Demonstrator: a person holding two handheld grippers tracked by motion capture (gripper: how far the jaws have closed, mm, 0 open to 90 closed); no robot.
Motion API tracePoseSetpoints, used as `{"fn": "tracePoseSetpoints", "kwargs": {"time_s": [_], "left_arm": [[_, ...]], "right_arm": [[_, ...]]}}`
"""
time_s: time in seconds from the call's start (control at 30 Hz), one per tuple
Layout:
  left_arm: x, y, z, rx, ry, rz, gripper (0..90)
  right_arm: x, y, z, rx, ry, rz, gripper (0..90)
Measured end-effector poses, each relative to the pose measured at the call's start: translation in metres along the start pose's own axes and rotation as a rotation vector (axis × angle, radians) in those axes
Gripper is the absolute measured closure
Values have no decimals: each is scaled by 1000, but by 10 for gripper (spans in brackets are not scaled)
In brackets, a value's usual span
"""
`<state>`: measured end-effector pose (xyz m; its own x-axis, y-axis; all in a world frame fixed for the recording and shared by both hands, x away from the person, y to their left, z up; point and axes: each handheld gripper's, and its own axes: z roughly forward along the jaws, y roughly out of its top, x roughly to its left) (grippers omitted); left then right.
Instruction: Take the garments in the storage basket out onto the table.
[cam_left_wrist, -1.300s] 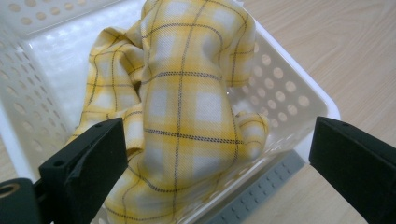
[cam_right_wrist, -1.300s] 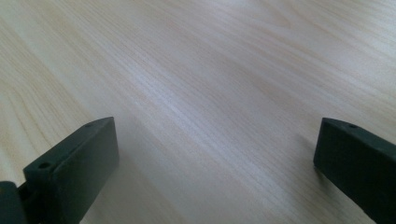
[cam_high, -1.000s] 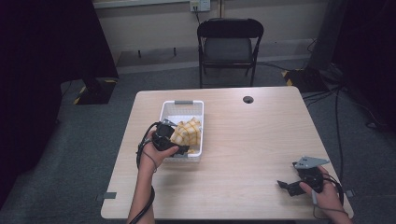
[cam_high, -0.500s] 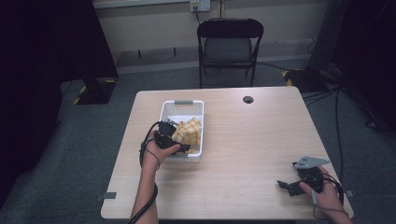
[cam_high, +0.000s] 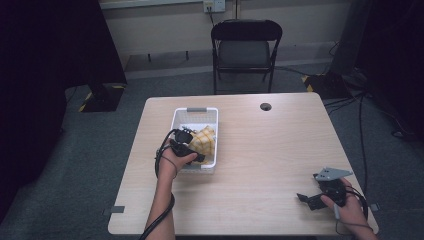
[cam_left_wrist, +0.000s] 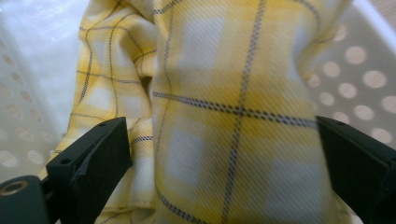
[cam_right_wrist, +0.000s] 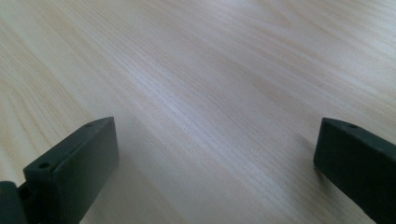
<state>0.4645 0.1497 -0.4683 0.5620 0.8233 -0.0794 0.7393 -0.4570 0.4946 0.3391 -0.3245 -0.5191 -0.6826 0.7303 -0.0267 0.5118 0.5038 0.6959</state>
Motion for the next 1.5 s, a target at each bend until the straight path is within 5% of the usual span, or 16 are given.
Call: {"fn": "tracePoseSetpoints", "kwargs": {"time_s": [0.27,0.6,0.73,0.8,0.97,1.5], "left_arm": [[0,7,8,60,44,-22,100],[-3,12,14,122,114,-6,267],[-3,11,13,125,142,-4,430],[-2,10,9,116,131,-36,488],[-4,9,4,100,136,-41,549],[-1,5,-43,-101,63,-84,570]], "right_arm": [[0,0,0,0,0,0,0],[0,0,0,0,0,0,0],[0,0,0,0,0,0,0],[0,0,0,0,0,0,0],[0,0,0,0,0,0,0],[0,0,0,0,0,0,0]]}}
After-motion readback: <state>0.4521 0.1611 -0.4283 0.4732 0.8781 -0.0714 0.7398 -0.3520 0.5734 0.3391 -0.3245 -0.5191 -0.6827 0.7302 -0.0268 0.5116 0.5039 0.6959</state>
